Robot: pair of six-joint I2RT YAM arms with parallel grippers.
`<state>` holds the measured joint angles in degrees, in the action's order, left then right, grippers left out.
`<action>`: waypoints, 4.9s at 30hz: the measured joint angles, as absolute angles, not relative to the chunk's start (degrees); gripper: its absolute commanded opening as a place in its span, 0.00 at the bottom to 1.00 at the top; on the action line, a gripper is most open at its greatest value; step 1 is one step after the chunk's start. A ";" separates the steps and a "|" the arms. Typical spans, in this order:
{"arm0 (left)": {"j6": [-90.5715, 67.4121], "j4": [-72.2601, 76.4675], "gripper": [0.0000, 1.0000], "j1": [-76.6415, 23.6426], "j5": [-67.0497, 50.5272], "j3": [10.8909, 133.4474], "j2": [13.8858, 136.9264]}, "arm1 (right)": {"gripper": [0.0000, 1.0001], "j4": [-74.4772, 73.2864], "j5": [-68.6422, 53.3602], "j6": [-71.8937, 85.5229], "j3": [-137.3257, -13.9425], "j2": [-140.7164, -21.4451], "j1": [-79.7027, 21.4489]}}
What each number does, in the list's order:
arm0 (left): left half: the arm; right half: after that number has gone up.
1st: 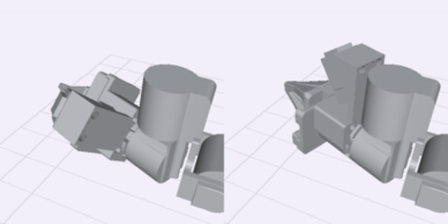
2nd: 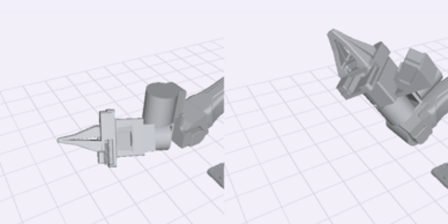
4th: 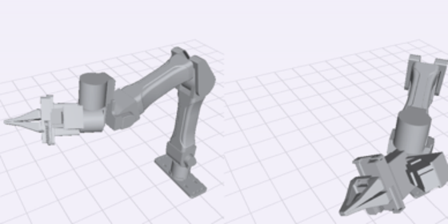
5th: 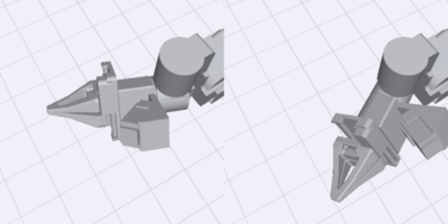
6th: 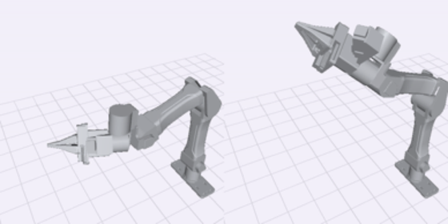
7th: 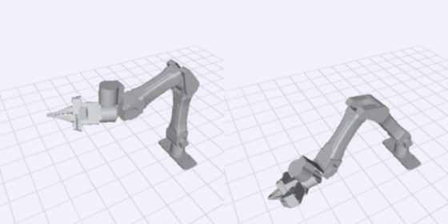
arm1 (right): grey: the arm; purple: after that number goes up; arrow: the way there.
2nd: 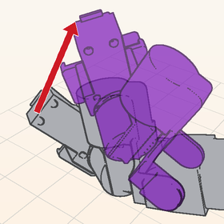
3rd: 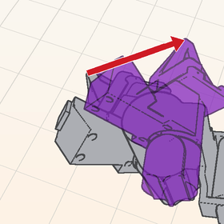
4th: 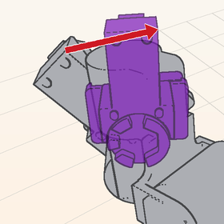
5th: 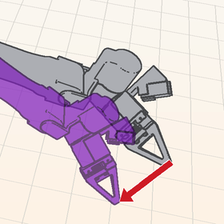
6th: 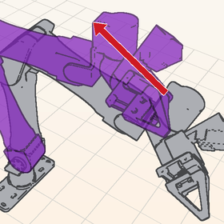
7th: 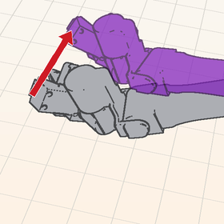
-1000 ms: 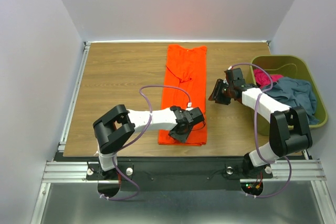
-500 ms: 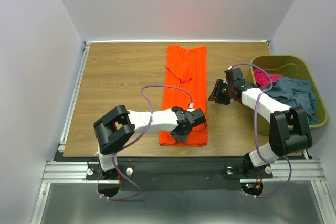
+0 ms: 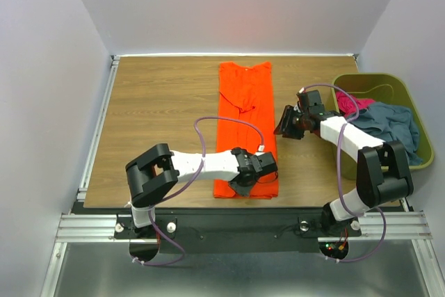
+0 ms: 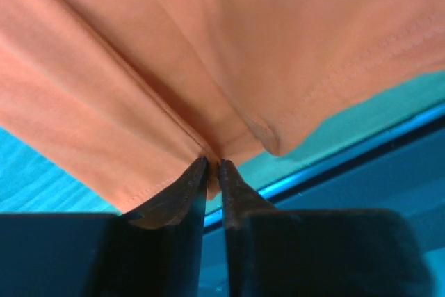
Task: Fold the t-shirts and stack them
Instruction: Fold the tshirt
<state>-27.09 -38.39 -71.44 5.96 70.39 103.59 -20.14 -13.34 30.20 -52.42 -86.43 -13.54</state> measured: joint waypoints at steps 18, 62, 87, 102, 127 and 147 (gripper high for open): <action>-27.29 -37.52 0.52 -62.04 7.60 73.25 94.43 | 0.42 -20.16 -24.27 26.41 -60.82 -92.44 -15.46; -25.71 -20.10 0.33 -39.90 1.89 70.59 105.38 | 0.31 -9.26 -25.50 35.66 -72.05 -114.76 -26.98; -26.15 -19.22 0.33 -39.88 1.54 69.73 106.80 | 0.02 -10.37 -18.87 35.59 -70.54 -112.07 -27.49; -27.53 -20.21 0.42 -39.68 0.64 68.58 104.81 | 0.24 -12.51 -16.49 35.38 -69.69 -111.24 -27.49; -30.74 -19.94 0.25 -51.48 -4.54 68.60 102.39 | 0.20 -14.74 -17.23 30.37 -86.11 -117.49 -26.26; -31.64 -19.18 0.37 -53.69 -9.26 66.74 104.16 | 0.32 -15.03 -16.67 28.12 -89.23 -123.24 -23.97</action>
